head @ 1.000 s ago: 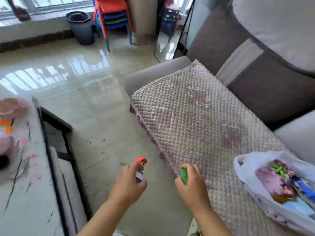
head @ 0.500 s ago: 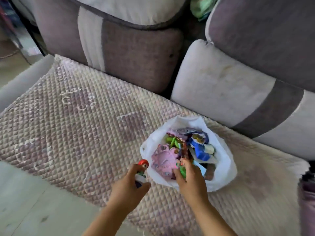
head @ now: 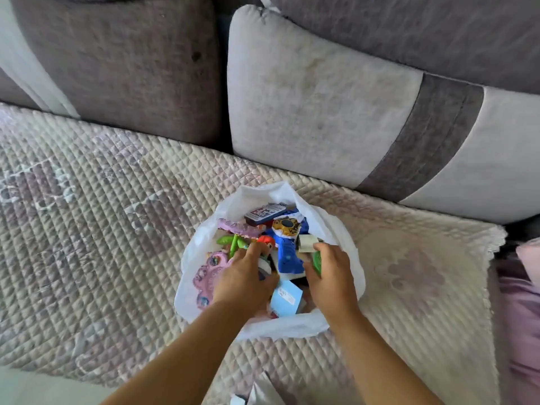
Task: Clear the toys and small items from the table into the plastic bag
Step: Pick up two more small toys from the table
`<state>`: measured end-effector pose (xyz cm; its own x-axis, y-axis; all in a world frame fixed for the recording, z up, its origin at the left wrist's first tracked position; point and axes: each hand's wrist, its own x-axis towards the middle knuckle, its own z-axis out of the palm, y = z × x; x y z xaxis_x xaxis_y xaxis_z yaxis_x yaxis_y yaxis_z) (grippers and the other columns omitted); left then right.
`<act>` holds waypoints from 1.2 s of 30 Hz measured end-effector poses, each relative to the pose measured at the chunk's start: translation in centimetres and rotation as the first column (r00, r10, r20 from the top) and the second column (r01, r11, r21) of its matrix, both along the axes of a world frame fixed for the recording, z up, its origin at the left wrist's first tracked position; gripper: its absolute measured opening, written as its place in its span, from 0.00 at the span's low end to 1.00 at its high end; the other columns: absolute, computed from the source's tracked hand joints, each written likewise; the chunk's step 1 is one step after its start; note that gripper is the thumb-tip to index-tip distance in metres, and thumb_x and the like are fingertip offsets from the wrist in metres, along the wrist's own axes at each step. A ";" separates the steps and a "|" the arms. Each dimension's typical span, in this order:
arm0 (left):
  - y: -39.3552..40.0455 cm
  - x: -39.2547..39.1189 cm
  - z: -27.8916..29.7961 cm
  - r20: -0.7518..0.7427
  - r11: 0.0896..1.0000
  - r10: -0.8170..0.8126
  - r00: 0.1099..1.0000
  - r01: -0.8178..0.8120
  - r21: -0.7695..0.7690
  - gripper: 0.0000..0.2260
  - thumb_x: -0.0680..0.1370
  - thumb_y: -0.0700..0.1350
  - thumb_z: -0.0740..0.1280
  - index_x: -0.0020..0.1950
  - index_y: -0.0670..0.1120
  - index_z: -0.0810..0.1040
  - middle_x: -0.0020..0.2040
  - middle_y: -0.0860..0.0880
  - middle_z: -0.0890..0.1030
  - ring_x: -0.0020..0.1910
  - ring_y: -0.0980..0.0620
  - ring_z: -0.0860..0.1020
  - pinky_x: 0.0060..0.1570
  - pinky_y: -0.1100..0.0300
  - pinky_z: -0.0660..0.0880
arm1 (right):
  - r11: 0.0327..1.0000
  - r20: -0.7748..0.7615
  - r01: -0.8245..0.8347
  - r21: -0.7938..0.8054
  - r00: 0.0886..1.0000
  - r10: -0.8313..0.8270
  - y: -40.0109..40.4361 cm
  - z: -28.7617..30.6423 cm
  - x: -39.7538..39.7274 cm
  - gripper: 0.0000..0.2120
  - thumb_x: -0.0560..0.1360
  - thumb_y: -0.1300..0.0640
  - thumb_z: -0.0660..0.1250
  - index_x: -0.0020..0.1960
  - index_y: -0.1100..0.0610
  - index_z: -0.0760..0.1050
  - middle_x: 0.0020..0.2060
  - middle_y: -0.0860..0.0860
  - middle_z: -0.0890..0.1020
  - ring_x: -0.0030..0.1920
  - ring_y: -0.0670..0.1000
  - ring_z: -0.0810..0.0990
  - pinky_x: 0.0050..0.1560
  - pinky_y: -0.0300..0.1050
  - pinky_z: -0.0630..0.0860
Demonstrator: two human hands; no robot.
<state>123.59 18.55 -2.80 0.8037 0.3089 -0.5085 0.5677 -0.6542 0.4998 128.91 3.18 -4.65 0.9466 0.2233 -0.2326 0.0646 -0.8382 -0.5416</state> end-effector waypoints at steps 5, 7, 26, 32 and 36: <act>-1.4 2.0 -0.9 -0.008 1.000 0.004 1.000 -0.004 -0.010 0.22 0.74 0.49 0.64 0.67 0.56 0.64 0.63 0.51 0.72 0.53 0.47 0.76 0.44 0.56 0.72 | 0.998 0.064 -0.056 -0.028 0.996 0.058 -0.9 -0.7 1.2 0.23 0.70 0.59 0.71 0.63 0.60 0.70 0.59 0.55 0.75 0.61 0.57 0.71 0.60 0.49 0.69; -1.5 2.3 -1.0 0.009 0.999 0.040 0.999 -0.041 0.027 0.19 0.74 0.47 0.63 0.64 0.54 0.66 0.61 0.51 0.74 0.50 0.47 0.75 0.40 0.58 0.68 | 0.990 0.163 0.043 -0.137 0.987 -0.020 -1.7 -1.1 1.0 0.25 0.66 0.61 0.73 0.62 0.60 0.72 0.57 0.57 0.76 0.58 0.60 0.73 0.55 0.53 0.71; -9.6 4.5 -2.2 -0.016 0.968 -0.231 0.973 0.228 -0.105 0.19 0.71 0.49 0.64 0.63 0.57 0.72 0.55 0.48 0.74 0.49 0.45 0.78 0.49 0.52 0.76 | 0.843 0.142 0.520 -0.137 0.853 -0.503 -8.3 0.2 2.2 0.02 0.66 0.67 0.67 0.38 0.66 0.75 0.41 0.61 0.79 0.43 0.63 0.76 0.48 0.53 0.70; -8.7 3.8 -2.7 -0.031 0.939 -0.307 0.951 0.297 -0.175 0.19 0.69 0.48 0.65 0.60 0.61 0.76 0.58 0.56 0.77 0.52 0.52 0.77 0.54 0.56 0.75 | 0.887 0.131 0.449 -0.105 0.891 -0.435 -8.0 0.1 1.7 0.02 0.67 0.66 0.67 0.38 0.66 0.75 0.39 0.60 0.78 0.41 0.61 0.76 0.47 0.54 0.70; -8.7 3.6 -2.8 0.099 0.908 -0.314 0.944 0.329 -0.259 0.27 0.72 0.46 0.68 0.70 0.58 0.66 0.69 0.55 0.64 0.45 0.59 0.76 0.54 0.63 0.72 | 0.909 0.141 0.411 -0.071 0.906 -0.399 -8.0 0.2 0.9 0.05 0.69 0.63 0.69 0.43 0.65 0.77 0.41 0.59 0.80 0.43 0.61 0.78 0.48 0.54 0.73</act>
<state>127.21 9.83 -5.64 0.8648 -0.1124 -0.4894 0.3169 -0.6338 0.7056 129.82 -4.84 -4.40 0.9728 -0.2030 -0.1117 -0.2317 -0.8538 -0.4663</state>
